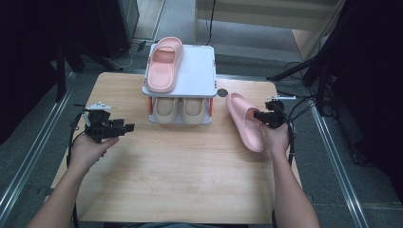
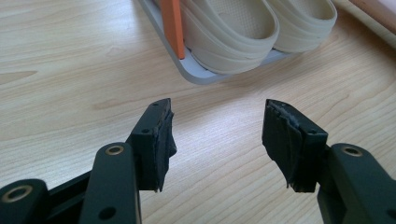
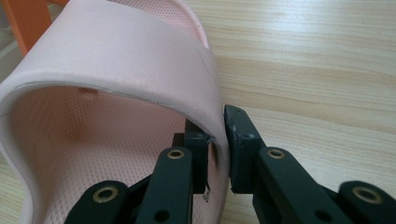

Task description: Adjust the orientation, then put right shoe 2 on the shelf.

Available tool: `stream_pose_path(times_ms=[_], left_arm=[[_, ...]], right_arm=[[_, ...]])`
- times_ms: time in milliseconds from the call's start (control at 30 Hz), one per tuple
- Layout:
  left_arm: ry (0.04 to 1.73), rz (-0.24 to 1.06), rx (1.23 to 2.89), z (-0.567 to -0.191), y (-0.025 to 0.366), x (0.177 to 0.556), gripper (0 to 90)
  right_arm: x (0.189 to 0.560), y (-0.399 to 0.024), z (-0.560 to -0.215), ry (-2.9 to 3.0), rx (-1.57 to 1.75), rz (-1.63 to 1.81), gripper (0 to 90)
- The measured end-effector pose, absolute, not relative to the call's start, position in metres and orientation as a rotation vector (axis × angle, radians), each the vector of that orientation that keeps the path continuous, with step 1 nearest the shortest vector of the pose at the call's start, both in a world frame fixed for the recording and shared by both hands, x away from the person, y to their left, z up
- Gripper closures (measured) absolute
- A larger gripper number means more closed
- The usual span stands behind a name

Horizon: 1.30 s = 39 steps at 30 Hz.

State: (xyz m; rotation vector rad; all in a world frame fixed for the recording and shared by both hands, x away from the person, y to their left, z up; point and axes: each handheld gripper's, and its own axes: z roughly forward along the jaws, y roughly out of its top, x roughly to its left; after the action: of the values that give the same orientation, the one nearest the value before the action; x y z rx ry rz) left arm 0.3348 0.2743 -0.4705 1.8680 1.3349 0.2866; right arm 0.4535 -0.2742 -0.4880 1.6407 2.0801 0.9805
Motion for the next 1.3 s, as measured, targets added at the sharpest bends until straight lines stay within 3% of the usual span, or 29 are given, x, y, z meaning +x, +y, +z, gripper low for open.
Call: stream_pose_path(times_ms=[833,1300], left_arm=[[1.321,0.262,1.864,-0.469,0.27,0.336,43.1],[1.307,0.252,1.872,-0.47,0.267,0.338,43.1]], right_arm=[[0.456,-0.277,-0.455,2.026,1.709,0.983,81.5],[0.466,-0.273,-0.403,2.002,1.667,0.932,81.3]])
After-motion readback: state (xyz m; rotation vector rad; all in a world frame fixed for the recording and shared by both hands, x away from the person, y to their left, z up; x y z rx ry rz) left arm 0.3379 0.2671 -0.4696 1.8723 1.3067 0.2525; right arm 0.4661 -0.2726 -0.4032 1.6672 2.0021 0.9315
